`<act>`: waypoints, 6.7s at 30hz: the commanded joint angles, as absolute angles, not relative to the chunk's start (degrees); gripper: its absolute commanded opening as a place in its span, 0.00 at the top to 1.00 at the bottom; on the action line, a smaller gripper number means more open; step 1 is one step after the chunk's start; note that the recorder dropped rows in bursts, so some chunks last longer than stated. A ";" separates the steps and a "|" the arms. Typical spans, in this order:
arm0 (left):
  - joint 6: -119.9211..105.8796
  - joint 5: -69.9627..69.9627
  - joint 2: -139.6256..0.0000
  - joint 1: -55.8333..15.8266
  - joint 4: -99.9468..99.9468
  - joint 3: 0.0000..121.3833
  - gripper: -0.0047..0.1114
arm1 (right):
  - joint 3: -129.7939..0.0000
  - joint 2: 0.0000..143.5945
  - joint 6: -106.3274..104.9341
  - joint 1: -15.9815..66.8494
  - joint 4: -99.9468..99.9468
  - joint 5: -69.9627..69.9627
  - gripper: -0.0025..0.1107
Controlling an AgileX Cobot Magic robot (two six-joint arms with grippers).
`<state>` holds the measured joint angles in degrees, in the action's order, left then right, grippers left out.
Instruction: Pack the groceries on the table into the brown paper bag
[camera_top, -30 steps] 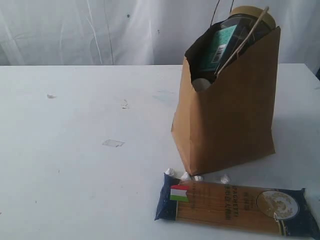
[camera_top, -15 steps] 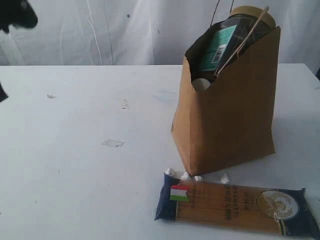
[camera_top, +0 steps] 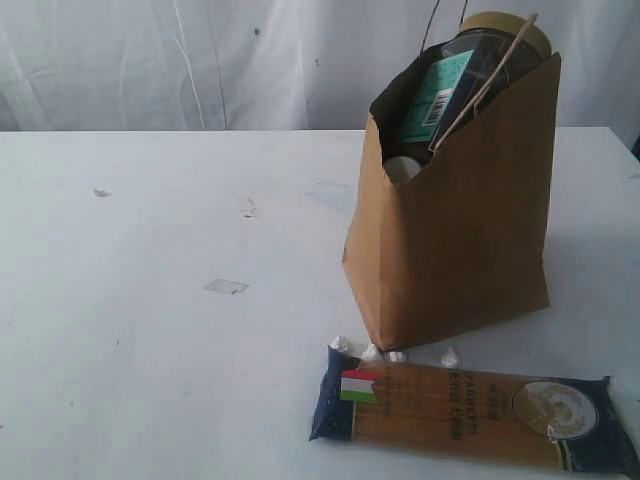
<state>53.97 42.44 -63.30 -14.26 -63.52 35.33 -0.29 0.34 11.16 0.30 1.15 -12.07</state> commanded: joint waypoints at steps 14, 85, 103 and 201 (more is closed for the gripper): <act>51.01 24.01 -20.34 -9.32 -56.58 22.75 0.96 | 0.00 0.00 11.21 0.00 0.89 -11.95 0.98; 1.50 17.54 0.00 2.10 8.06 0.00 0.96 | 0.00 0.00 11.21 0.00 0.89 -11.95 0.98; 1.26 11.19 0.00 2.65 8.06 0.00 0.96 | 0.00 0.00 41.13 0.00 15.48 12.10 0.98; 1.26 11.18 0.00 2.65 8.06 0.00 0.96 | -50.18 100.56 -32.29 45.76 4.37 -40.71 0.98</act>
